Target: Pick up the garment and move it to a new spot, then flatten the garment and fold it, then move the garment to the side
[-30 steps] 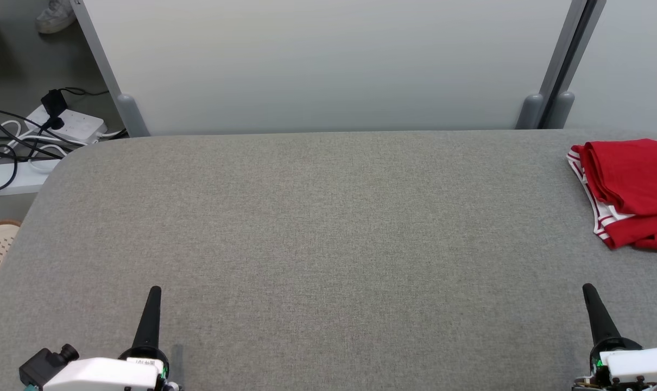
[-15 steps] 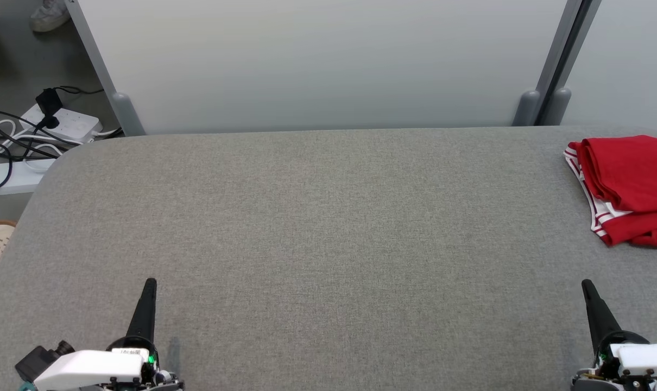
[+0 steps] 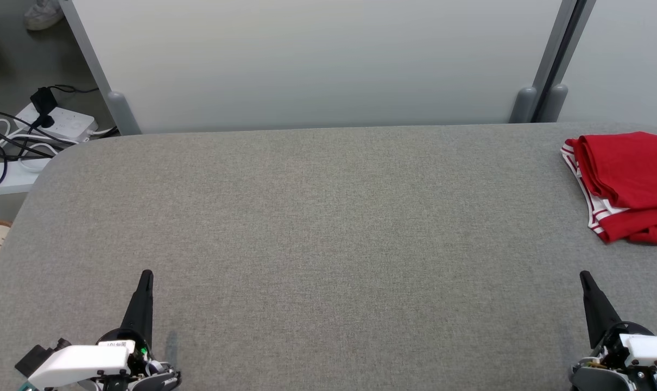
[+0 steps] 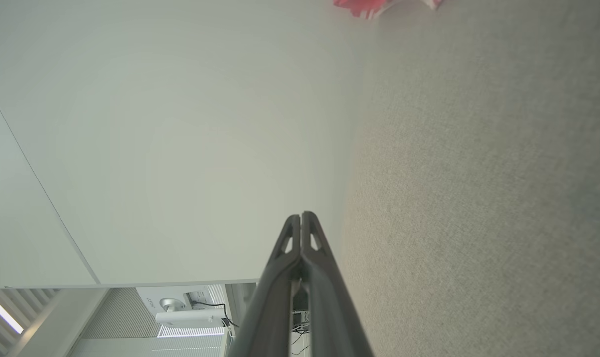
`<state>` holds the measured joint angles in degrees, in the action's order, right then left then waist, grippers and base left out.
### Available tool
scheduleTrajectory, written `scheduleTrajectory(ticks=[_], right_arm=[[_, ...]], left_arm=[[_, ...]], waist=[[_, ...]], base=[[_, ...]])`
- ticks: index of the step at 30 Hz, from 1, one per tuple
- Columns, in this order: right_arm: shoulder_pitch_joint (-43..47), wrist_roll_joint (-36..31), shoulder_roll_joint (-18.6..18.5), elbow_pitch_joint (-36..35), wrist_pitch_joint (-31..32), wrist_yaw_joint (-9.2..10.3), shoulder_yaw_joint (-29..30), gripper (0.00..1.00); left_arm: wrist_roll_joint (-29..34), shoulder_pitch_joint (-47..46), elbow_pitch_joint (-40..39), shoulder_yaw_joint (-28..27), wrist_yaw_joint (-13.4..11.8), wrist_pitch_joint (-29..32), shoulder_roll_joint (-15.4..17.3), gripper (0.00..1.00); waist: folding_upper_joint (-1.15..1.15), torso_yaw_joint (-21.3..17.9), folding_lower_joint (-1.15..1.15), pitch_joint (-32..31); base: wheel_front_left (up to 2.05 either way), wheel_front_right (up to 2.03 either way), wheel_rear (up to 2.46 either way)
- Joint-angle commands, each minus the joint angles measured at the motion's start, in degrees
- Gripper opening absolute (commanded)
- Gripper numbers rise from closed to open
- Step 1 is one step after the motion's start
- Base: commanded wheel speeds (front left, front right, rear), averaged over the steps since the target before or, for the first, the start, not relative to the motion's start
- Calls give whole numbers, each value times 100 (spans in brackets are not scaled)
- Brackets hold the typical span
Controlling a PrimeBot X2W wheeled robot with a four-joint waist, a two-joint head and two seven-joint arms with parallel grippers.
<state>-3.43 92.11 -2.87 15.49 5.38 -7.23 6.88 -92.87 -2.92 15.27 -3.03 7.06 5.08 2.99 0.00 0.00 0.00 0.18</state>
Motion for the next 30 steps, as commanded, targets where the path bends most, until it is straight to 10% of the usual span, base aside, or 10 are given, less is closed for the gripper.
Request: scheduleTrajectory(ticks=[1, 30], right_arm=[[-268, 73, -60, -151, 46, -25, -117, 0], [-271, 48, -40, -149, 70, -25, -88, 0]], left_arm=[[-44, -315, -127, -211, 43, 30, 89, 0], [-7, -319, -125, -256, 43, 66, 57, 0]], waist=[[0, 0, 0, 0], [0, 0, 0, 0]], base=[[0, 0, 0], [0, 0, 0]])
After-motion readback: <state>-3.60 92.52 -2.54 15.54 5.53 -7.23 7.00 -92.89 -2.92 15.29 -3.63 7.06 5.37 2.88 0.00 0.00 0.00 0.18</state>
